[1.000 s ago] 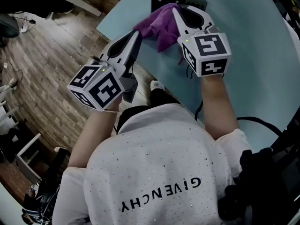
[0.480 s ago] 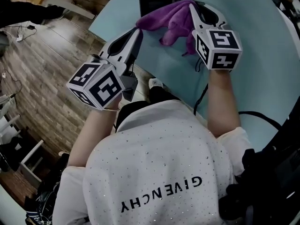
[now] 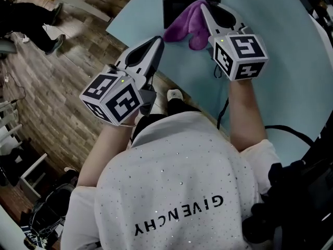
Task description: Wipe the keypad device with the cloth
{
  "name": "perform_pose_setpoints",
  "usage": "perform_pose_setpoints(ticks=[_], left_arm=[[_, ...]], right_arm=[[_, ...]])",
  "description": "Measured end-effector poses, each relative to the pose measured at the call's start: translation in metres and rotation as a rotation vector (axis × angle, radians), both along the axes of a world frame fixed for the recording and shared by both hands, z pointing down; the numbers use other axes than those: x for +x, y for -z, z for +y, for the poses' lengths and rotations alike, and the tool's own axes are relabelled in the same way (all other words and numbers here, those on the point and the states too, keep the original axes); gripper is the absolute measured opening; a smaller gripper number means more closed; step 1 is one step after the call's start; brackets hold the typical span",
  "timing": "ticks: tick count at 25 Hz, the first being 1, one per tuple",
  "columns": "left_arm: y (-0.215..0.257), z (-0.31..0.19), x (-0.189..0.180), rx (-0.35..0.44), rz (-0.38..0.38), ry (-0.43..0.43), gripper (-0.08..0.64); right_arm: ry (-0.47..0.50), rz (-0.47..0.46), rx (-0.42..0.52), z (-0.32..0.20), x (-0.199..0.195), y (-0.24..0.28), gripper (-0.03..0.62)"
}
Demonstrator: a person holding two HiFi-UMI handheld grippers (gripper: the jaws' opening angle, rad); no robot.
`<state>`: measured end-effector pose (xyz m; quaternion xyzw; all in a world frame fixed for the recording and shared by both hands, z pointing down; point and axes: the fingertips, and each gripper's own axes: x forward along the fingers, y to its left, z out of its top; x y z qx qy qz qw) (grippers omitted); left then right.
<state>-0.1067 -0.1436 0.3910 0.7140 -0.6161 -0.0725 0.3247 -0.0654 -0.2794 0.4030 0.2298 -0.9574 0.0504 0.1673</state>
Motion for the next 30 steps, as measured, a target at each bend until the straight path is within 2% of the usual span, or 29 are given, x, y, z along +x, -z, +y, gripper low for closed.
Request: perform_pose_setpoints(ticks=[2, 4, 7, 10, 14, 21, 30], left_arm=[[0.005, 0.003, 0.0, 0.002, -0.009, 0.009, 0.002], [0.01, 0.006, -0.004, 0.002, -0.011, 0.025, 0.002], [0.009, 0.008, -0.012, -0.007, -0.009, 0.057, 0.002], [-0.001, 0.015, -0.009, -0.014, 0.006, 0.088, 0.002], [-0.003, 0.019, -0.013, -0.014, 0.014, 0.092, 0.002], [0.005, 0.003, -0.018, -0.017, 0.016, 0.056, 0.002], [-0.004, -0.007, 0.007, -0.016, 0.03, -0.018, 0.002]], right_arm=[[0.076, -0.028, 0.004, 0.017, -0.018, 0.005, 0.041], [0.114, -0.008, 0.008, 0.026, -0.035, 0.005, 0.041], [0.145, 0.017, -0.02, 0.029, -0.056, -0.001, 0.041], [0.152, 0.031, -0.038, 0.032, -0.058, -0.017, 0.041], [0.128, 0.087, -0.002, 0.029, -0.056, -0.03, 0.043], [0.042, 0.126, -0.021, 0.006, -0.028, -0.033, 0.043], [-0.095, 0.144, -0.033, -0.017, 0.024, -0.043, 0.043]])
